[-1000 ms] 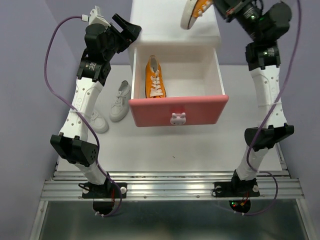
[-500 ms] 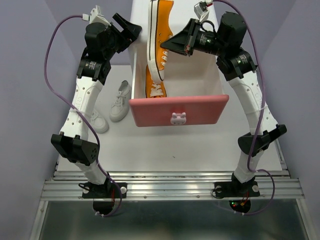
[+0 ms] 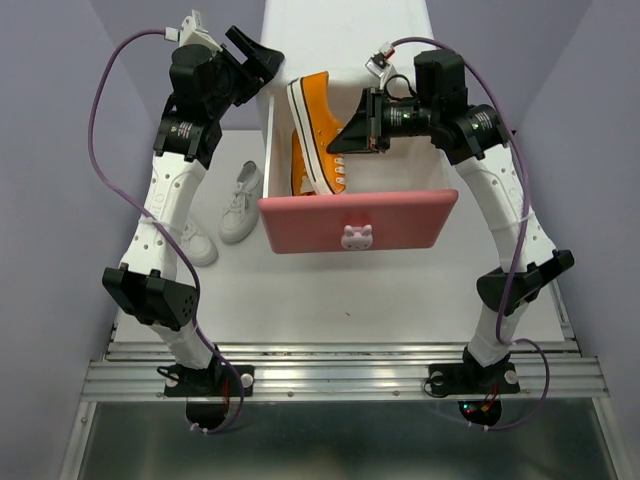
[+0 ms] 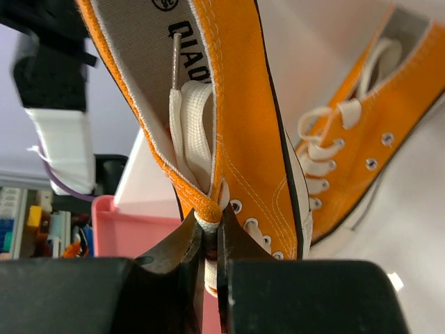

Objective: Place and organize the shoes in the shoe cabinet

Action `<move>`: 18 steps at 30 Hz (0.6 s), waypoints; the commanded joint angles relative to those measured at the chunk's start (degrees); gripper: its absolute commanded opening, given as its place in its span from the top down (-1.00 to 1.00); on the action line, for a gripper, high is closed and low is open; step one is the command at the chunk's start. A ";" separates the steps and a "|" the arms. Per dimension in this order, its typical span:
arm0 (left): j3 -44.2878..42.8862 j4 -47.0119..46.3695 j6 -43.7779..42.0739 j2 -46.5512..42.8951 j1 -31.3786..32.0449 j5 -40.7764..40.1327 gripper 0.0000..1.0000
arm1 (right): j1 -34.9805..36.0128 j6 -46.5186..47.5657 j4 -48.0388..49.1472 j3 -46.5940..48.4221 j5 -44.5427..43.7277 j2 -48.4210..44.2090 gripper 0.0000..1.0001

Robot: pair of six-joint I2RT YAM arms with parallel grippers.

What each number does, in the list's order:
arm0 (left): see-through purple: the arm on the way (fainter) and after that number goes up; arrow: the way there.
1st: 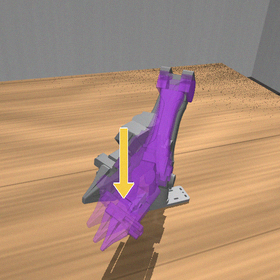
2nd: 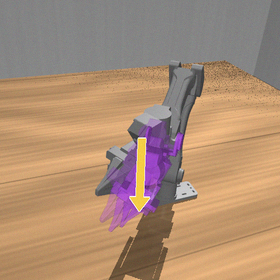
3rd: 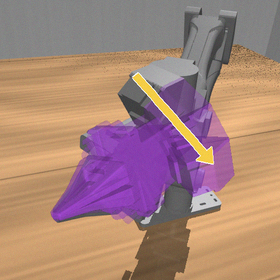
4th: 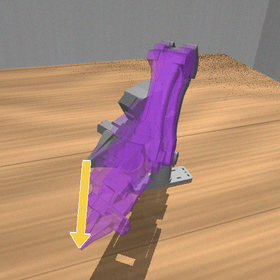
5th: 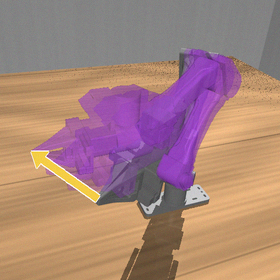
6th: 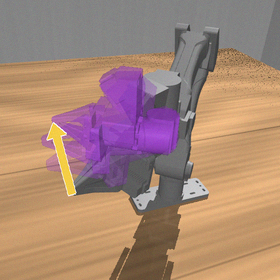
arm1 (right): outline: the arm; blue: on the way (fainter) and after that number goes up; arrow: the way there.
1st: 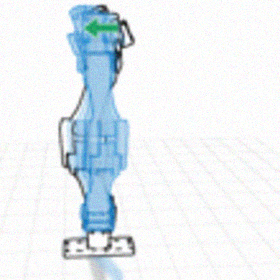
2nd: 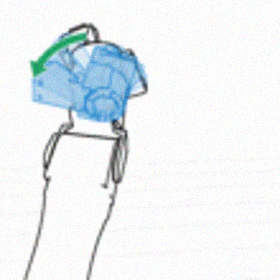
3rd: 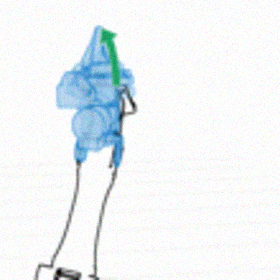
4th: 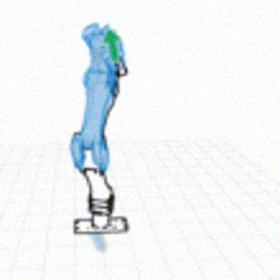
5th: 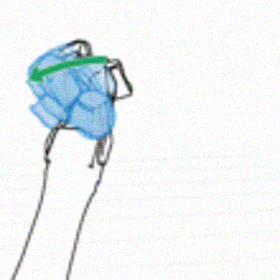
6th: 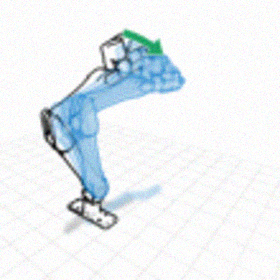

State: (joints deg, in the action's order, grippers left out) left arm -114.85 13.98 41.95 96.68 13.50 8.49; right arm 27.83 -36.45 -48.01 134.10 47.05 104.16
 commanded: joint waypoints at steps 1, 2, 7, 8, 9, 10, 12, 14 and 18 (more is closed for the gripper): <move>4.72 20.30 -6.62 6.06 -1.19 -3.92 -0.79 | 0.47 8.31 -8.22 2.57 -0.11 -3.44 0.99; 4.72 20.39 -6.54 6.15 -1.19 -3.83 -0.79 | 0.47 8.93 -9.46 2.39 -0.64 -3.52 0.99; 4.81 20.04 -6.10 6.24 -1.19 -3.66 -0.79 | 0.47 11.92 -15.27 3.62 -5.20 -3.35 0.99; 4.81 19.78 -6.10 6.24 -1.19 -3.57 -0.79 | 0.47 12.01 -16.06 3.97 -6.26 -3.26 0.99; 4.81 19.69 -6.01 6.24 -1.19 -3.48 -0.79 | 0.47 11.93 -16.67 4.23 -7.66 -3.00 0.99; 4.81 19.60 -6.01 6.32 -1.19 -3.22 -0.79 | 0.47 11.92 -17.98 4.67 -10.37 -3.00 0.99; 4.72 19.60 -5.92 6.50 -1.19 -3.13 -0.79 | 0.47 12.53 -19.40 5.03 -14.68 -2.82 0.99; 4.46 19.68 -5.92 6.68 -1.19 -3.13 -0.79 | 0.47 13.15 -21.68 6.78 -16.80 -1.95 0.99; 4.37 19.77 -6.27 6.76 -1.19 -3.04 -0.79 | 0.47 11.76 -21.00 8.81 -23.12 -0.80 0.99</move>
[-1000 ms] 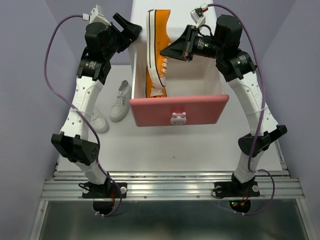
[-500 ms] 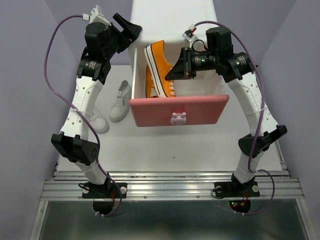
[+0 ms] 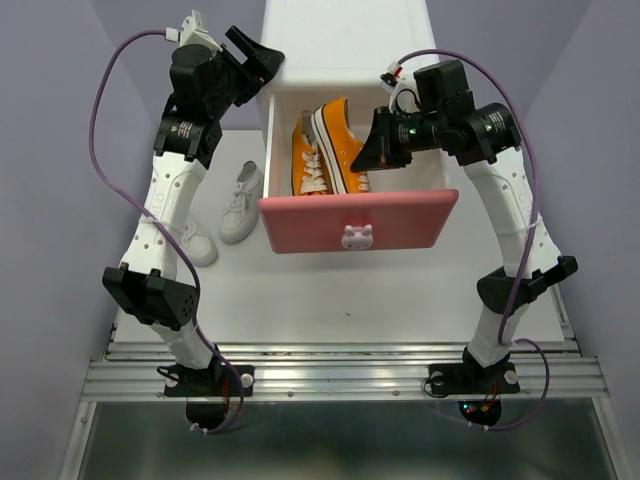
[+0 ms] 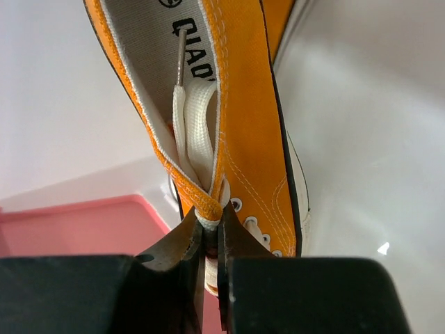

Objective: Place and organize the shoes in the shoe cabinet

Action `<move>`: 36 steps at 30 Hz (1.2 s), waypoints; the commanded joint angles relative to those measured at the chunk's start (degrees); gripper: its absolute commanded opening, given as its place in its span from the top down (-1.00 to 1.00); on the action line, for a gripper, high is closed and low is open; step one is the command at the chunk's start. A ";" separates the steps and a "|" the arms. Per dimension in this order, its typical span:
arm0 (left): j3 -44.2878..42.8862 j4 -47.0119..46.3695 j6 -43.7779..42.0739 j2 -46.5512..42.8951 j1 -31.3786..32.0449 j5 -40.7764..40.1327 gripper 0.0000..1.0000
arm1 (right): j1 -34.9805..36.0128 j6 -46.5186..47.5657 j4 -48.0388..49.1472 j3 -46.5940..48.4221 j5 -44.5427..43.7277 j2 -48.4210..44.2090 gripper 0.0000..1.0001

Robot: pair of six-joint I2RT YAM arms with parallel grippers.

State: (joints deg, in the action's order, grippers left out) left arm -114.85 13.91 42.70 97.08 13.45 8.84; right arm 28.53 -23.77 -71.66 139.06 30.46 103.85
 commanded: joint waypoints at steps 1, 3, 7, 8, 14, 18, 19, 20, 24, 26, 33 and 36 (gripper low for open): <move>4.46 19.84 -7.10 6.37 -1.15 -3.39 -0.79 | -0.23 -1.36 4.06 3.32 -7.16 -1.10 0.99; 4.63 20.01 -7.10 6.37 -1.15 -3.39 -0.79 | -0.23 -3.11 6.87 2.18 -9.53 -1.90 0.99; 5.07 19.57 -6.40 6.28 -1.15 -3.22 -0.79 | -0.23 -4.35 9.26 2.51 -15.94 -1.64 0.99; 5.16 19.49 -6.40 6.46 -1.15 -3.30 -0.79 | -0.23 -4.27 8.56 3.57 -16.56 -1.03 0.99; 5.25 19.40 -6.66 6.63 -1.15 -3.22 -0.79 | 3.36 -4.00 6.27 5.17 -29.04 0.47 0.99; 4.81 19.57 -7.10 7.07 -1.24 -3.04 -0.79 | 5.83 -3.74 5.92 5.87 -36.60 0.91 0.99; 4.63 19.57 -7.19 7.16 -1.24 -3.04 -0.79 | 6.44 -3.48 5.83 5.95 -39.05 1.17 0.99; 4.37 19.75 -7.19 7.33 -1.32 -3.13 -0.79 | 7.06 -3.30 5.83 6.13 -40.29 1.35 0.99; 4.19 19.66 -7.19 7.78 -1.50 -2.87 -0.79 | 8.56 -2.34 6.18 6.83 -41.88 2.40 0.99; 4.11 19.58 -7.19 7.95 -1.59 -2.69 -0.79 | 9.08 -2.25 5.30 7.62 -43.20 3.28 0.99; 4.37 19.66 -7.63 8.22 -1.76 -2.60 -0.79 | 9.08 -0.58 1.96 8.41 -46.01 3.64 0.99; 4.46 19.84 -7.89 8.13 -1.94 -2.78 -0.79 | 9.08 1.26 0.12 9.64 -47.41 4.69 0.99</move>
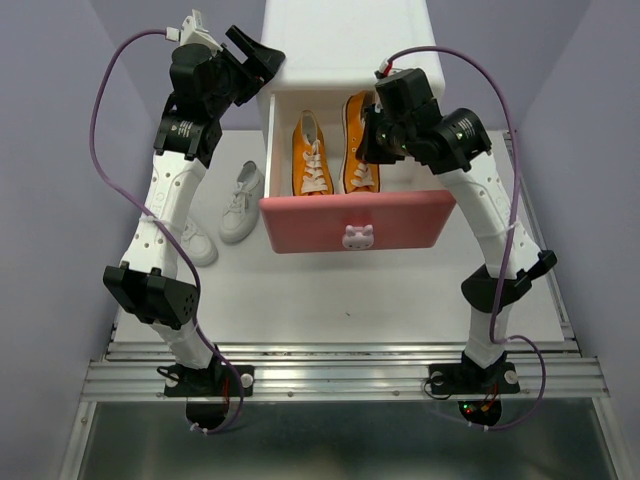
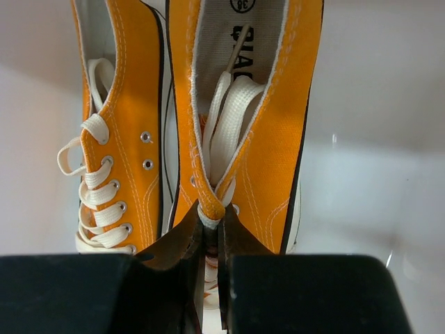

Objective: Place and organize the shoes in the shoe cabinet

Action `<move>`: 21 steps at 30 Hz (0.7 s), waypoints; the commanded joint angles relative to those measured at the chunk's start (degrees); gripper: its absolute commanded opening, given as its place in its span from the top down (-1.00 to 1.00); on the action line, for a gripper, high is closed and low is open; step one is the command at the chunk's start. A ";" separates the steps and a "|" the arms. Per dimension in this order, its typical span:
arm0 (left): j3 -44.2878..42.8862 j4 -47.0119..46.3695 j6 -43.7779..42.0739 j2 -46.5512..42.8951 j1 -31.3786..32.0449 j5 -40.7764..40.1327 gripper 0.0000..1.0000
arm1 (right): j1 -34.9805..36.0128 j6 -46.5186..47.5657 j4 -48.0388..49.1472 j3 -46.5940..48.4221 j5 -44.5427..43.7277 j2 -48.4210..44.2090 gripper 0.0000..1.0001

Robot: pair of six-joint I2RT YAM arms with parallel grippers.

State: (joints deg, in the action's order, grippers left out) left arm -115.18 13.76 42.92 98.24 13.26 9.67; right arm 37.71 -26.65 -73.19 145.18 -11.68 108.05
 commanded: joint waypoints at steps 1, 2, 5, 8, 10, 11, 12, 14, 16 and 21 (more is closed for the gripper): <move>4.78 19.99 -8.11 6.80 -1.83 -3.61 -0.79 | -0.10 4.76 1.91 3.79 -5.72 0.41 0.99; 4.87 19.99 -8.11 6.88 -1.83 -3.61 -0.79 | -0.10 5.55 2.34 3.88 -6.15 0.32 0.99; 4.96 20.08 -8.11 6.88 -1.92 -3.43 -0.79 | -0.10 8.80 3.66 3.61 -6.51 0.32 0.99; 4.87 20.34 -8.37 6.88 -2.01 -3.43 -0.79 | -0.10 11.97 3.66 5.55 -7.13 0.59 0.99; 4.96 20.52 -8.46 6.79 -2.18 -3.43 -0.79 | -0.10 15.03 5.15 4.07 -8.26 -0.99 0.99; 5.05 20.43 -8.55 6.79 -2.27 -3.43 -0.79 | -0.10 15.92 5.86 3.01 -9.05 -1.61 0.99; 5.14 20.52 -8.55 6.71 -2.18 -3.43 -0.79 | -0.10 17.24 7.17 2.30 -9.93 -2.05 0.99; 5.40 20.43 -8.64 6.71 -2.36 -3.34 -0.79 | -0.10 17.69 8.75 2.56 -11.61 -2.49 0.99; 5.57 20.34 -8.55 6.62 -2.36 -3.26 -0.79 | -0.10 18.13 12.52 2.56 -11.96 -3.45 0.99; 6.01 19.90 -8.38 6.62 -2.36 -2.82 -0.79 | -0.10 17.87 16.59 1.41 -11.53 -4.25 0.99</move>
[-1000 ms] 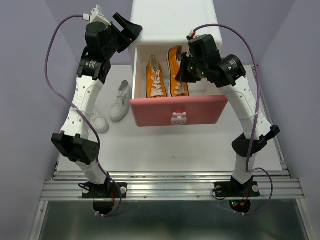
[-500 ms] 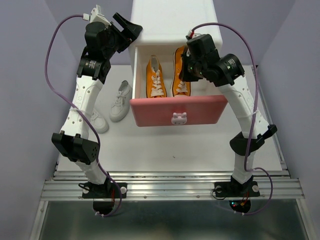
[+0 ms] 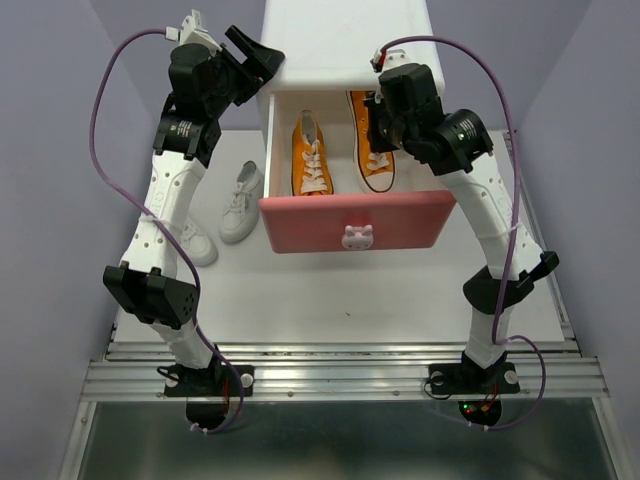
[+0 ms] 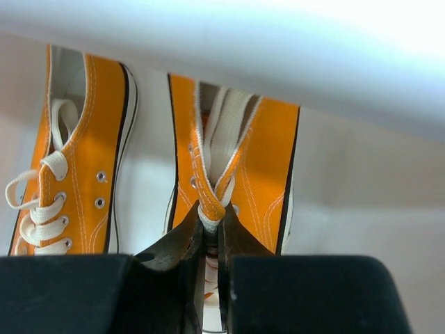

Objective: Place and organize the shoes in the shoe cabinet

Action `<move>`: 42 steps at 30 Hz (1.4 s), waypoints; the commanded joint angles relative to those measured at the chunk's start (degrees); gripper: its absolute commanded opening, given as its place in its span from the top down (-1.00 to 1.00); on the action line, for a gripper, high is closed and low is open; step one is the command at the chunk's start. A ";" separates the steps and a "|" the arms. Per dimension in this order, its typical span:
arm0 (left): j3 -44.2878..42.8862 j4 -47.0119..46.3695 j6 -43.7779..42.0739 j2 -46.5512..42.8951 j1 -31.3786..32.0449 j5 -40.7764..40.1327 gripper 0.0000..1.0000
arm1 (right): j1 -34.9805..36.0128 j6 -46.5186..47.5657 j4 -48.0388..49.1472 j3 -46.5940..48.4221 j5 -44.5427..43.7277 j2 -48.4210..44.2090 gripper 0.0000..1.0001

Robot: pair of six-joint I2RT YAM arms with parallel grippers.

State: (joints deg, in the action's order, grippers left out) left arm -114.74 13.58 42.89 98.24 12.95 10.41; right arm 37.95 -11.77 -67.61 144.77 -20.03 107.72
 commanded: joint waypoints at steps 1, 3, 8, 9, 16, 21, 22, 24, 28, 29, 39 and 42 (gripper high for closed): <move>5.58 20.08 -8.35 6.53 -2.05 -3.47 -0.79 | -0.34 2.89 10.58 2.44 -2.65 -3.58 0.99; 5.75 19.90 -8.35 6.53 -2.05 -3.38 -0.79 | -0.34 1.58 8.83 2.54 -1.77 -2.96 0.99; 5.93 19.90 -8.53 6.44 -2.14 -3.38 -0.79 | -0.34 -4.39 5.31 1.92 3.06 -2.34 0.99; 6.02 19.99 -8.53 6.44 -2.14 -3.30 -0.79 | -0.34 -5.71 4.78 1.92 3.94 -1.99 0.99; 6.72 19.64 -8.53 6.18 -2.31 -3.30 -0.79 | 2.04 -15.72 0.74 3.15 6.06 0.64 0.99; 7.51 19.29 -8.62 6.09 -2.32 -3.12 -0.79 | 2.64 -18.37 -1.90 1.92 5.36 0.91 0.99; 7.69 19.29 -8.70 6.00 -2.32 -3.03 -0.79 | 2.65 -18.29 -3.13 1.92 5.35 1.00 0.99; 8.21 19.20 -8.79 5.83 -2.49 -3.12 -0.79 | 2.65 -18.03 -4.54 2.01 4.92 1.79 0.99; 8.83 19.02 -8.70 5.74 -2.67 -3.03 -0.79 | 3.18 -18.90 -7.53 2.54 4.83 3.11 0.99; 8.83 18.85 -8.62 5.74 -2.58 -2.95 -0.79 | 3.18 -19.25 -7.88 2.45 4.74 3.46 0.99; 8.83 18.76 -8.00 5.83 -2.58 -2.86 -0.79 | 3.18 -23.47 -6.92 1.04 -0.88 5.21 0.99; 8.92 18.85 -8.00 5.56 -2.67 -3.03 -0.79 | 3.18 -26.28 -8.14 1.83 -3.96 6.01 0.99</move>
State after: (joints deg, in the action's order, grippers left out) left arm -112.07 10.70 42.96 97.36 12.27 11.60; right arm 39.86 -32.05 -69.82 145.99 -20.43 111.74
